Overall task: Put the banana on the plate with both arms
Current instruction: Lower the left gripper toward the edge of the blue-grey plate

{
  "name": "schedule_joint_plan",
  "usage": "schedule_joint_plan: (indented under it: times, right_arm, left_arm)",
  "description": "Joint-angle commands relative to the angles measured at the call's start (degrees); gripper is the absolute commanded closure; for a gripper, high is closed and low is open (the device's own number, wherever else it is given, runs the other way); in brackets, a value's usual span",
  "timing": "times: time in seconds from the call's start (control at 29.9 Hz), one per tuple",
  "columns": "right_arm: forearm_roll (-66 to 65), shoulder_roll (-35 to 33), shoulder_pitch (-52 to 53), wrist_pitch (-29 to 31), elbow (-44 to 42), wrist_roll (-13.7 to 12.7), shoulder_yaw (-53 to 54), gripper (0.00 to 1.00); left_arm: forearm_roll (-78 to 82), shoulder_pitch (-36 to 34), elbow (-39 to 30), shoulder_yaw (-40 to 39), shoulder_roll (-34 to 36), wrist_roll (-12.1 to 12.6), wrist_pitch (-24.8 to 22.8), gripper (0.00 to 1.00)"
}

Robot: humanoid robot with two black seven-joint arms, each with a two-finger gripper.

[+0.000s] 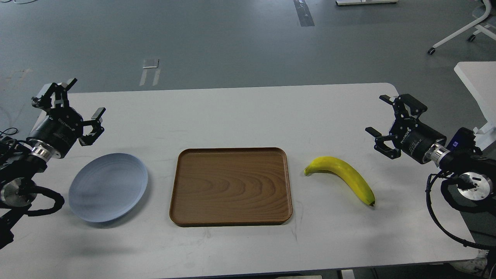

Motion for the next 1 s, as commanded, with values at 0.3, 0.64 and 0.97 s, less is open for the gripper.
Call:
schedule_joint_plan:
  times: [0.3, 0.64, 0.97]
  right_arm:
    - [0.0, 0.0, 0.0, 0.0, -0.1, 0.0, 0.0, 0.00]
    - [0.0, 0.0, 0.3, 0.0, -0.5, 0.0, 0.0, 0.00]
    - [-0.1, 1.3, 1.0, 0.0, -1.3, 0.0, 0.2, 0.00]
  left_arm:
    - [0.6, -1.2, 2.1, 0.3, 0.1, 0.0, 0.0, 0.00]
    - [11.9, -4.3, 3.9, 0.2, 3.8, 0.0, 0.0, 0.00]
    - [40.7, -6.5, -14.3, 0.2, 18.2, 0.0, 0.0, 0.00]
